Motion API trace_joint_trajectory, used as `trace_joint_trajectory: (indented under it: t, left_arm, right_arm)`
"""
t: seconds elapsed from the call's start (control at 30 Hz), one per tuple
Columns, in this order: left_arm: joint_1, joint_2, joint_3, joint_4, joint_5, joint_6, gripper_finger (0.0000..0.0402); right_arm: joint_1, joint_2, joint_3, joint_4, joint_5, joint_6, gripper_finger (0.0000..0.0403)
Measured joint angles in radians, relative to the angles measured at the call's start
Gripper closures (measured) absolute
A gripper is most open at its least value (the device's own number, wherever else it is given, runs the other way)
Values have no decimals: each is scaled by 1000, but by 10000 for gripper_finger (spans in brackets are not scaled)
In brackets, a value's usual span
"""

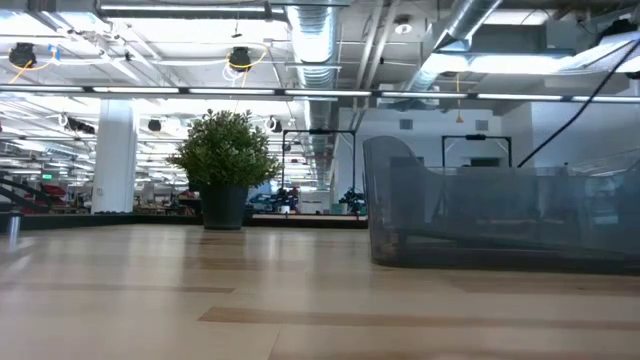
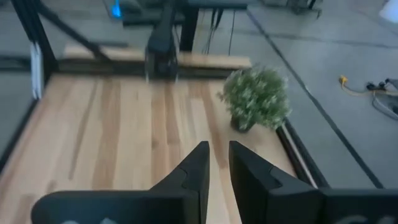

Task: Sort pens & pencils
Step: Return to Home Position

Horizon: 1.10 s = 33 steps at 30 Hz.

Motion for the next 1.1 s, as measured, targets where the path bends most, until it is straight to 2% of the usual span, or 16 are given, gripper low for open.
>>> trace_joint_trajectory:
  t: [0.27,0.4,0.53,0.63,0.87,1.1]
  left_arm:
    - [0,-96,-1,-190,-17,-86,306]
    - [0,-157,-27,-143,-79,-76,306]
    - [0,-252,-72,-75,-17,-14,306]
    - [0,-345,-145,-23,30,16,306]
    - [0,-554,-319,65,26,46,306]
    - [-1,-679,-439,130,-121,30,306]
  right_arm:
    - [-9,-144,-2,-12,-3,15,321]
    - [-4,-190,-2,-6,-5,-21,321]
    - [14,-242,-38,1,-5,-46,321]
    - [27,-300,-117,18,-5,-49,321]
    - [38,-517,-376,207,-5,-78,321]
    - [37,-735,-607,374,6,-136,321]
